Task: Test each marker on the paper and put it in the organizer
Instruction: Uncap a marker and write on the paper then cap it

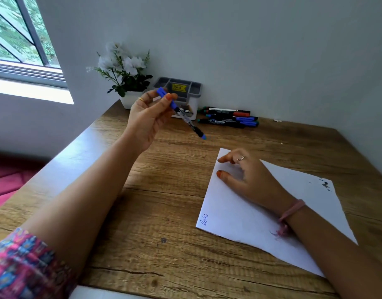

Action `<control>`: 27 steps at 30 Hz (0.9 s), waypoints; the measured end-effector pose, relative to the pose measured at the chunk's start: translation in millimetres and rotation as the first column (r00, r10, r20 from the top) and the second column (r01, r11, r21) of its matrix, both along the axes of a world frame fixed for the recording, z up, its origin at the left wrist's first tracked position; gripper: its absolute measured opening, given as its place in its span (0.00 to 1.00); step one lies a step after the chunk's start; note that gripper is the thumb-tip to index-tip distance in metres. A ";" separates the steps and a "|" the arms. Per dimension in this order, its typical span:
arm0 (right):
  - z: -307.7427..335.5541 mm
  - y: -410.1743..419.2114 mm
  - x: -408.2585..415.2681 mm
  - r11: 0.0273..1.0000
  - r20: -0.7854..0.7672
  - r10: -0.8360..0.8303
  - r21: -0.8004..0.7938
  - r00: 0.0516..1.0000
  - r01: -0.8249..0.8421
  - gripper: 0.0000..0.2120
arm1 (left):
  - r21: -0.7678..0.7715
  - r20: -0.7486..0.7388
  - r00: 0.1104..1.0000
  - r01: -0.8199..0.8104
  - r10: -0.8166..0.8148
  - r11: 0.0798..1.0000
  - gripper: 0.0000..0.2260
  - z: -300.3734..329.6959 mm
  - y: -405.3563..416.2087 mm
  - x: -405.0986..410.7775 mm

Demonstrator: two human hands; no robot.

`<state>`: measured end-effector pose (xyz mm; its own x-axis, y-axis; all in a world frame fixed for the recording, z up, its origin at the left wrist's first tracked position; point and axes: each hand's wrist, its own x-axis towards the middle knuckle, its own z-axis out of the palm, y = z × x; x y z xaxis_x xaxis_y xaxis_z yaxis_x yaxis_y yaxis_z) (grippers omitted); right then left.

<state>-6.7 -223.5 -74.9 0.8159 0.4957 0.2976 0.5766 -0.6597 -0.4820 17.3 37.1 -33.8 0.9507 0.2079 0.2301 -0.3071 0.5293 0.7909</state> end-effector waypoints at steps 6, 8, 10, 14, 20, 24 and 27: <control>-4.0 4.1 -2.0 0.999 -0.005 0.033 -0.014 0.999 -0.033 0.13 | 0.147 0.135 0.927 -0.368 0.350 0.918 0.13 15.1 13.6 -0.8; -3.8 4.7 -4.2 0.999 0.013 0.037 -0.010 0.999 -0.037 0.13 | 0.196 0.212 0.871 -0.483 0.444 0.853 0.11 24.4 16.9 2.6; -3.5 5.6 -5.3 0.999 0.014 0.039 0.002 0.999 -0.039 0.13 | 0.260 0.300 0.810 -0.578 0.505 0.773 0.12 38.0 21.2 12.1; -4.7 5.7 -3.5 1.000 0.014 0.024 0.003 1.000 -0.024 0.12 | 0.360 0.431 0.701 -0.711 0.568 0.605 0.13 73.7 30.7 49.2; -6.2 5.3 -2.8 1.000 0.008 0.013 -0.013 1.000 -0.013 0.15 | 0.526 0.454 0.663 -0.739 0.596 0.422 0.12 91.7 42.2 109.2; -7.4 5.5 -2.2 1.000 0.010 0.000 -0.026 1.000 0.000 0.17 | 0.646 0.409 0.693 -0.679 0.593 0.348 0.11 81.2 40.6 135.2; -7.6 6.5 -1.9 1.000 0.006 -0.001 -0.031 1.000 0.001 0.16 | 0.719 0.340 0.714 -0.617 0.612 0.319 0.10 73.3 40.1 148.1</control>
<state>-8.7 -217.1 -82.6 0.8147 0.5037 0.2873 0.5788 -0.6748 -0.4579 165.4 77.3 39.5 0.6266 0.4820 0.6124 -0.2834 -0.5910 0.7552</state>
